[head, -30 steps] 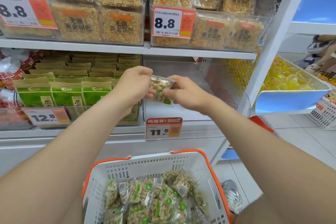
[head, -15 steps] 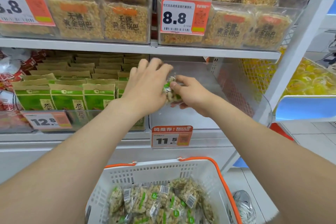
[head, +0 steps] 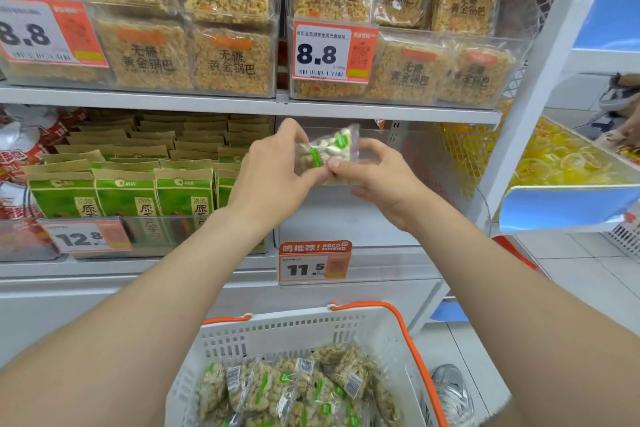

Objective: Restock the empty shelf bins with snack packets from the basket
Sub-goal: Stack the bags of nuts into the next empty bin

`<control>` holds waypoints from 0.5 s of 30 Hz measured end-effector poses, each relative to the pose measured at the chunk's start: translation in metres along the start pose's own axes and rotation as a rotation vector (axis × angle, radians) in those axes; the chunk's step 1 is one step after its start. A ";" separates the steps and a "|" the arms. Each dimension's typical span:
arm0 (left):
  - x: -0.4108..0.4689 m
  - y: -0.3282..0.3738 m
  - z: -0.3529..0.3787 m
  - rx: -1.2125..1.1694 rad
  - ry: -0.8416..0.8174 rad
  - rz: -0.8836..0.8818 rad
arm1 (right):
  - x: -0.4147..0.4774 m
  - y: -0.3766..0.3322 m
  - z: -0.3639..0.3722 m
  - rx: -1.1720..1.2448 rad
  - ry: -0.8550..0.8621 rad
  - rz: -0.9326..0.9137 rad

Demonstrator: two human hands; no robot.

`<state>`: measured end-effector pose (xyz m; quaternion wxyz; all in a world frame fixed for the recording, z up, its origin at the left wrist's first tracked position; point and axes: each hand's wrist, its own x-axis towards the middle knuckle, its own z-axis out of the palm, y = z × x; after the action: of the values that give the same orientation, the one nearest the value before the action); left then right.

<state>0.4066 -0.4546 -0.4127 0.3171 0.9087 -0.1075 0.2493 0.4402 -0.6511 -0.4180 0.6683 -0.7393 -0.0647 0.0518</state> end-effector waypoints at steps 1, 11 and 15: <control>-0.001 0.001 0.001 -0.073 0.019 -0.058 | -0.002 -0.001 0.002 0.049 -0.025 0.057; 0.003 -0.003 0.000 0.047 -0.179 -0.145 | 0.002 0.010 0.009 -0.101 -0.089 -0.021; 0.007 -0.010 0.000 -0.102 -0.072 -0.213 | 0.006 0.014 0.019 0.075 0.029 0.063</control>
<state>0.4158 -0.4469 -0.4146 0.3835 0.9060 -0.0340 0.1758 0.4435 -0.6329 -0.4341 0.6946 -0.7159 -0.0300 0.0645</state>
